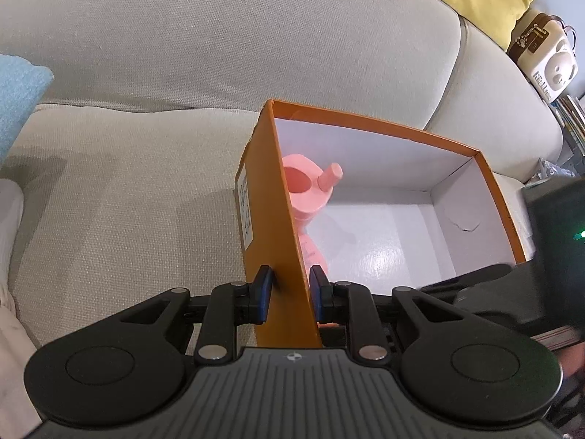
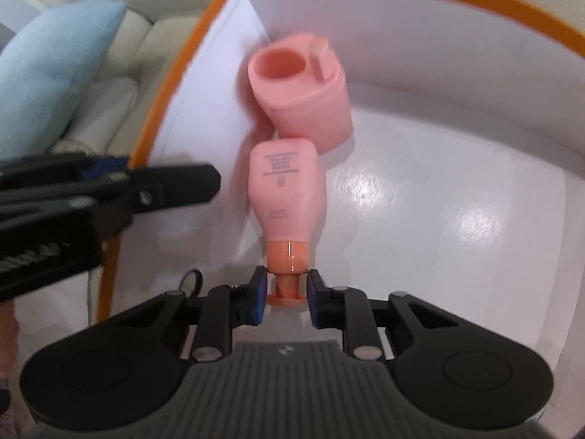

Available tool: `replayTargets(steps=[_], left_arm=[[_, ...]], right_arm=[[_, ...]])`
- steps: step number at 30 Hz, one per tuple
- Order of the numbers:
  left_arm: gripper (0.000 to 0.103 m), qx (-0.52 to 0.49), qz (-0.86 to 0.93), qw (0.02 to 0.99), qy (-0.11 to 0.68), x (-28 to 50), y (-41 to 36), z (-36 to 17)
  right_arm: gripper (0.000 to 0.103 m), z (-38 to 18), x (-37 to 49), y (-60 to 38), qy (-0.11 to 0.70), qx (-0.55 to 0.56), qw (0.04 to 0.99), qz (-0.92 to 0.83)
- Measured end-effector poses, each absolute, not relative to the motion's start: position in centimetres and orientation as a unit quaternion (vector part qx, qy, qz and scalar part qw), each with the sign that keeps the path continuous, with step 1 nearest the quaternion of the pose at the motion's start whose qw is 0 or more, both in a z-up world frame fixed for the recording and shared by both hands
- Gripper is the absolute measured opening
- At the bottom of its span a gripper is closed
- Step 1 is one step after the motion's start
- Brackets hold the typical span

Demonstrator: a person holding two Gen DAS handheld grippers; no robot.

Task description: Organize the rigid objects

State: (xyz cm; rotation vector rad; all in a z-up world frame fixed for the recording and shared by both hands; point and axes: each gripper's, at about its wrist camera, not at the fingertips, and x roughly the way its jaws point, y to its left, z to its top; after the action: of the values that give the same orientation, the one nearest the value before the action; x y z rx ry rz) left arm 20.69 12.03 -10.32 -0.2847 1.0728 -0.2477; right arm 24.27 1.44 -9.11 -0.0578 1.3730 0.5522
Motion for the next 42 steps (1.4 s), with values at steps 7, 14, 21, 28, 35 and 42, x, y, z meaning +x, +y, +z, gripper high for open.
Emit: replayTargets(steps=[7,14,21,28,35,42], left_arm=[[0.024,-0.148,-0.119,0.839,0.51,20.7,12.4,-10.2],[0.024,-0.16,-0.12,0.838,0.508,20.5,12.6,-10.1],[0.024,-0.162,-0.121,0.837,0.508,20.4,12.8,-10.1],[0.024,-0.159,-0.12,0.838,0.508,20.3,12.8,-10.1],[0.024,-0.16,-0.12,0.839,0.506,20.1,12.8,-10.0],[0.023,-0.167,-0.118,0.84,0.502,20.1,13.3,-9.9]], right_arm=[[0.0,-3.9,24.4,0.2,0.551,-0.025,0.795,0.254],[0.017,-5.2,25.1,1.2,0.581,-0.047,0.77,0.259],[0.038,-9.2,23.7,0.4,0.659,-0.012,0.714,0.235],[0.037,-10.4,24.6,-0.3,0.68,0.064,0.706,0.189],[0.025,-8.2,23.5,-1.1,0.653,0.049,0.731,0.193],[0.024,-3.7,23.3,-2.1,0.596,0.025,0.778,0.196]])
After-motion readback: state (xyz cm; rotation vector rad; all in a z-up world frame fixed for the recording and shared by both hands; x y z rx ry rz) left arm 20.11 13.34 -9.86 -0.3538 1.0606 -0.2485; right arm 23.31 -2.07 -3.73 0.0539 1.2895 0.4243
